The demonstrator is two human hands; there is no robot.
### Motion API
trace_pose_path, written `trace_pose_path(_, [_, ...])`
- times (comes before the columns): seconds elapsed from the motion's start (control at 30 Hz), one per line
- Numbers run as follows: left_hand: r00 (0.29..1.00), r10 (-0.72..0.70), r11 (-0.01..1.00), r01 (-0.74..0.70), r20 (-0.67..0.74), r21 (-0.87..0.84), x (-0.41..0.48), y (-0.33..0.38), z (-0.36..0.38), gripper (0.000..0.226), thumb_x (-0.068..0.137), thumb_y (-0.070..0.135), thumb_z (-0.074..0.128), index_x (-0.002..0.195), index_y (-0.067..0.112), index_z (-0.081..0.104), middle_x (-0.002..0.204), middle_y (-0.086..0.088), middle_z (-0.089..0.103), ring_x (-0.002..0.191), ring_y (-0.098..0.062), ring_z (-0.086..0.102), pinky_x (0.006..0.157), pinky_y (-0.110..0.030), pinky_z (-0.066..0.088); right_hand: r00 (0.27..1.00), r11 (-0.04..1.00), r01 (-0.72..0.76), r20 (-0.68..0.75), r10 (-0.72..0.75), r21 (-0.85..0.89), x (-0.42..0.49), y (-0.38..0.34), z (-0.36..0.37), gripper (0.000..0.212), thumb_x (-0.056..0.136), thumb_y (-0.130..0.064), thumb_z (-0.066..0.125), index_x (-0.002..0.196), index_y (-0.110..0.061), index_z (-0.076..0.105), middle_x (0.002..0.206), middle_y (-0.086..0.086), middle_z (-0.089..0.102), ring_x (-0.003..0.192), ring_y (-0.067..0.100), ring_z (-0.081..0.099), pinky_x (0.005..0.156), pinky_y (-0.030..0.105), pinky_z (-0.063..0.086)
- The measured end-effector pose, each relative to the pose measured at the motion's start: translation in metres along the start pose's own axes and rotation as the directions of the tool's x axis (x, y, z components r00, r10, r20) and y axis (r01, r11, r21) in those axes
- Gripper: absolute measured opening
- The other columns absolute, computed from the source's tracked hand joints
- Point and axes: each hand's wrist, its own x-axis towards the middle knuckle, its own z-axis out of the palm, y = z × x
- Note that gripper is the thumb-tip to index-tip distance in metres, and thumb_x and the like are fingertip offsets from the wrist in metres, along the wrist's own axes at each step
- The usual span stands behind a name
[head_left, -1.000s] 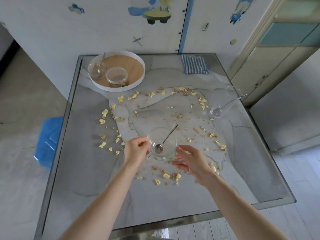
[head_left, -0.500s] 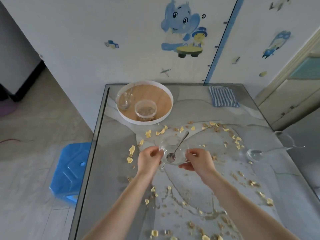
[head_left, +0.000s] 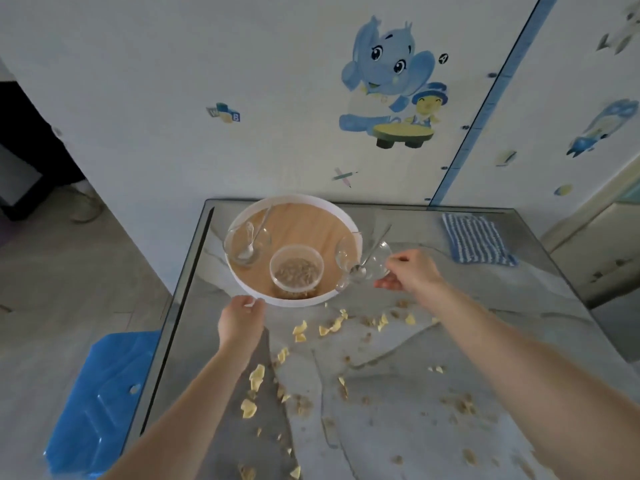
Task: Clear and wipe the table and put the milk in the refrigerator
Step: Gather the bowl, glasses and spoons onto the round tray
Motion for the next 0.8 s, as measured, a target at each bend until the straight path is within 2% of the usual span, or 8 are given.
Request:
trace_pose_path(0.1, [0.997,-0.075,0.994,0.072,-0.037,-0.084,0.026,0.0,0.008,0.036,0.091,0.021,0.052,0.123,0.006,0.049,0.088,-0.01,0.067,0.083,-0.027,0.065,0.071,-0.035,0.052,1.0,1.0,0.016,-0.017,-0.016,-0.021,0.039,-0.015,0.007,0.016,0.091,0.0,0.044,0.076,-0.002,0.051,0.059,0.016,0.055,0.039,0.016,0.063,0.041,0.019,0.051])
trace_pose_path(0.17, [0.992,-0.121,0.984,0.114,-0.04,-0.135,0.038,-0.002,0.015,0.039,0.09,0.02,0.054,0.126,0.006,0.046,0.083,-0.01,0.066,0.08,-0.027,0.065,0.072,-0.037,0.053,0.999,0.999,0.029,-0.025,-0.03,-0.014,0.061,-0.02,0.014,0.024,0.09,0.003,0.042,0.067,-0.003,0.045,0.056,0.017,0.051,0.032,0.015,0.059,0.038,0.019,0.049])
trace_pose_path(0.23, [0.991,-0.124,0.983,0.117,-0.044,-0.139,0.049,-0.006,0.022,0.036,0.088,0.019,0.055,0.12,0.003,0.048,0.079,-0.01,0.066,0.073,-0.025,0.065,0.069,-0.035,0.054,0.999,1.0,0.027,-0.032,-0.027,0.008,0.079,-0.024,0.024,0.028,0.089,0.007,0.039,0.064,-0.005,0.041,0.055,0.018,0.048,0.027,0.015,0.056,0.034,0.018,0.047])
trace_pose_path(0.33, [0.991,-0.124,0.985,0.118,-0.04,-0.126,0.058,-0.012,0.026,0.038,0.086,0.018,0.058,0.117,-0.003,0.052,0.086,-0.016,0.068,0.06,-0.019,0.063,0.048,-0.024,0.048,0.999,1.0,0.018,-0.027,-0.018,0.009,0.096,-0.025,0.036,0.028,0.09,0.006,0.038,0.064,-0.004,0.041,0.056,0.018,0.049,0.025,0.014,0.054,0.032,0.016,0.045])
trace_pose_path(0.4, [0.991,-0.129,0.979,0.122,-0.03,-0.165,0.063,-0.012,0.027,0.038,0.085,0.014,0.06,0.117,-0.004,0.05,0.084,-0.018,0.067,0.057,-0.019,0.062,0.046,-0.025,0.049,0.999,1.0,-0.004,-0.035,0.004,0.0,0.109,-0.024,0.044,0.025,0.091,0.005,0.037,0.067,-0.003,0.042,0.056,0.019,0.052,0.026,0.016,0.055,0.033,0.018,0.046])
trace_pose_path(0.5, [0.989,-0.15,0.966,0.142,-0.019,-0.217,0.066,-0.011,0.027,0.037,0.085,0.01,0.061,0.116,-0.001,0.045,0.077,-0.016,0.063,0.057,-0.022,0.061,0.053,-0.03,0.053,0.999,0.999,-0.028,-0.042,0.026,-0.033,0.117,-0.021,0.055,0.009,0.092,0.001,0.037,0.09,0.001,0.045,0.057,0.022,0.06,0.027,0.016,0.055,0.03,0.017,0.044])
trace_pose_path(0.6, [0.989,-0.149,0.963,0.14,-0.022,-0.229,0.066,-0.01,0.028,0.036,0.085,0.01,0.061,0.116,0.0,0.045,0.083,-0.018,0.063,0.056,-0.02,0.06,0.048,-0.028,0.051,0.999,0.998,-0.024,-0.032,0.022,-0.06,0.122,-0.014,0.06,0.022,0.092,0.001,0.037,0.111,0.008,0.046,0.093,0.031,0.061,0.027,0.015,0.056,0.029,0.016,0.042])
trace_pose_path(0.8, [0.988,-0.151,0.967,0.14,-0.036,-0.214,0.066,-0.009,0.029,0.037,0.087,0.009,0.058,0.12,0.006,0.042,0.098,-0.02,0.062,0.062,-0.021,0.061,0.048,-0.028,0.051,0.998,0.996,-0.056,-0.019,0.055,-0.067,0.122,-0.007,0.059,0.01,0.093,-0.003,0.042,0.089,0.004,0.047,0.061,0.017,0.054,0.026,0.013,0.054,0.035,0.019,0.047])
